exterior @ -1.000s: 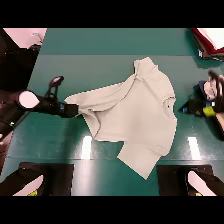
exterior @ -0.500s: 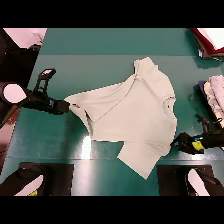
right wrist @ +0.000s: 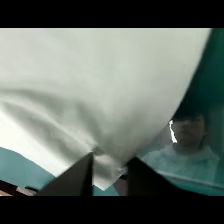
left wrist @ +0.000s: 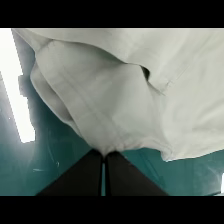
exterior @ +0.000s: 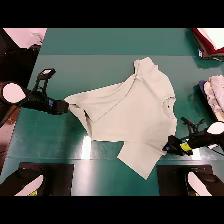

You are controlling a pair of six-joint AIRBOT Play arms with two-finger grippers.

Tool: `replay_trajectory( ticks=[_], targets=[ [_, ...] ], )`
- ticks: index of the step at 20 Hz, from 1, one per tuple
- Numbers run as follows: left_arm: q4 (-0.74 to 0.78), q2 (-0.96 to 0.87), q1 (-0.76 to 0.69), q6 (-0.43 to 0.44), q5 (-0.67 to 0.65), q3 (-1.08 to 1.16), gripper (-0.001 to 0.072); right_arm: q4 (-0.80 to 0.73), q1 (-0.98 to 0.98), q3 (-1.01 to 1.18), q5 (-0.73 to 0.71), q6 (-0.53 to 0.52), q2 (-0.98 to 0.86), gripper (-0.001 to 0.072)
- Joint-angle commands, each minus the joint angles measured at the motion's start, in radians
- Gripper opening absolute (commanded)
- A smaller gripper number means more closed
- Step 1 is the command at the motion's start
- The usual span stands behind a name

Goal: Fold the shirts.

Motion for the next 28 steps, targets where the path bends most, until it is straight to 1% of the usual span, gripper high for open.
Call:
replay_trajectory(
  ticks=[1,2,5,8,10,13,16,19,21,24,26,28],
  targets=[
    [0.003,0.001,0.000,0.011,-0.005,0.001,0.0031,0.018,0.083,-0.001,-0.101,0.011,-0.050,0.0056],
    [0.005,0.003,0.000,0.023,-0.006,0.004,0.0031,0.015,0.086,0.003,-0.105,0.011,-0.039,0.0015],
    [0.032,0.005,0.000,0.026,-0.006,0.083,0.0031,-0.027,0.051,0.106,-0.085,0.013,0.062,0.0014],
    [0.061,0.005,0.000,0.026,-0.006,0.268,0.0031,-0.026,-0.035,0.320,-0.094,0.012,0.164,0.0012],
    [0.073,0.005,0.000,0.026,-0.006,0.432,0.0031,-0.026,-0.096,0.500,-0.107,0.002,0.188,0.0012],
    [0.100,0.005,0.000,0.026,-0.006,0.710,0.0032,-0.026,-0.159,0.798,-0.145,-0.046,0.164,0.0012],
    [0.114,0.005,0.000,0.026,-0.002,0.971,0.0032,-0.026,-0.203,1.102,-0.149,-0.079,0.088,0.0012],
    [0.113,0.005,0.000,0.026,0.011,1.162,0.0031,-0.026,-0.234,1.391,-0.149,-0.098,0.003,0.0012],
    [0.107,0.022,0.000,0.026,0.059,1.208,0.0032,-0.026,-0.254,1.550,-0.146,-0.098,-0.043,0.0012],
    [0.105,0.055,0.000,0.025,0.134,1.204,0.0031,-0.026,-0.278,1.717,-0.150,-0.101,-0.077,0.0012],
    [0.092,0.072,0.000,0.016,0.161,1.209,0.0031,-0.026,-0.293,1.756,-0.153,-0.109,-0.066,0.0012],
    [0.034,0.087,0.000,0.016,0.169,1.209,0.0031,-0.026,-0.311,1.697,-0.201,-0.133,-0.004,0.0012]
  ],
)
